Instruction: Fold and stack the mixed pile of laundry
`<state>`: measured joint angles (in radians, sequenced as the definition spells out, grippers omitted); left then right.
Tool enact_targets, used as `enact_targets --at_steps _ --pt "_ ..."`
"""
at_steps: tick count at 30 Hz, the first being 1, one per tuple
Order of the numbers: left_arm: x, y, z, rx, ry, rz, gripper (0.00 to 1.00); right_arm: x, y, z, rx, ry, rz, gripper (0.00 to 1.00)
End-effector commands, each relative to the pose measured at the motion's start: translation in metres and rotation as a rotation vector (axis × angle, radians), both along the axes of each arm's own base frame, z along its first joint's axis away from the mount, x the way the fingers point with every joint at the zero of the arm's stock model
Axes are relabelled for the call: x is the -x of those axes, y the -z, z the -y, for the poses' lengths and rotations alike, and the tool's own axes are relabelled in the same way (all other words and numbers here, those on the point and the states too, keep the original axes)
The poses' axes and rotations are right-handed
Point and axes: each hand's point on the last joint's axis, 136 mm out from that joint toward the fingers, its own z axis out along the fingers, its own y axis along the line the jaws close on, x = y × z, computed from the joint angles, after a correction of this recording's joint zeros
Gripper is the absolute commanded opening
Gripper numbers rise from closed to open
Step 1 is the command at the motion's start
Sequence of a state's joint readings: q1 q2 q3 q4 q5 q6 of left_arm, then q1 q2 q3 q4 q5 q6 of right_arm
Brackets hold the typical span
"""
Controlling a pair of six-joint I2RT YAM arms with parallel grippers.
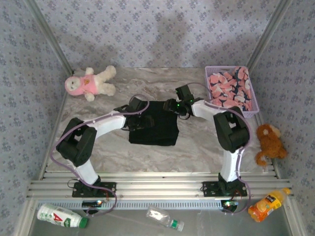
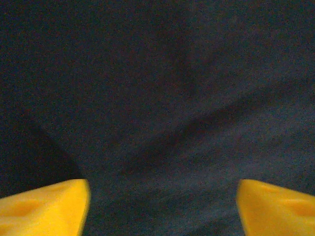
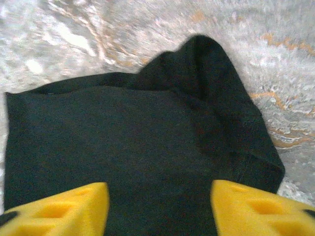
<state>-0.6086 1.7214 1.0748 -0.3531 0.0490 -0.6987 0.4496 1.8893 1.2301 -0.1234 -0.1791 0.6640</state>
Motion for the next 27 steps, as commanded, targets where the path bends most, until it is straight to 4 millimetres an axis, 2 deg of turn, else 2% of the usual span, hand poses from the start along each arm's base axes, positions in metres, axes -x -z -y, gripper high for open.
enact_targets --at_steps 1,2,3,6,9,12,15,18,22,27 --pt "-0.013 -0.013 0.015 -0.036 0.022 0.030 0.87 0.005 -0.046 0.007 -0.002 -0.001 0.099 0.72" --pt "-0.016 -0.014 0.020 -0.050 0.026 0.035 0.88 0.006 -0.054 0.011 0.008 0.013 0.114 0.75" --pt "-0.019 -0.013 0.023 -0.067 0.028 0.041 0.88 0.015 -0.042 0.020 0.038 0.029 0.089 0.77" --pt "-0.025 -0.002 0.029 -0.108 0.024 0.029 0.88 0.026 -0.046 0.039 0.109 0.035 0.108 0.80" --pt "-0.021 0.018 0.029 -0.130 0.012 -0.024 0.88 0.034 -0.048 0.055 0.150 0.073 0.126 0.80" --pt "-0.014 0.033 0.019 -0.187 0.022 -0.056 0.88 0.045 -0.044 0.066 0.162 0.095 0.123 0.80" --pt "-0.007 0.046 -0.008 -0.333 0.052 -0.085 0.89 0.051 -0.038 0.075 0.150 0.116 0.110 0.80" --pt "-0.003 0.054 -0.050 -0.464 0.046 -0.132 0.89 0.051 -0.034 0.084 0.129 0.138 0.103 0.80" --pt "0.001 0.056 -0.106 -0.466 -0.055 -0.185 0.89 0.045 -0.037 0.092 0.105 0.159 0.112 0.80" --pt "0.002 0.048 -0.170 -0.471 -0.171 -0.215 0.89 0.040 -0.037 0.102 0.089 0.183 0.117 0.80"
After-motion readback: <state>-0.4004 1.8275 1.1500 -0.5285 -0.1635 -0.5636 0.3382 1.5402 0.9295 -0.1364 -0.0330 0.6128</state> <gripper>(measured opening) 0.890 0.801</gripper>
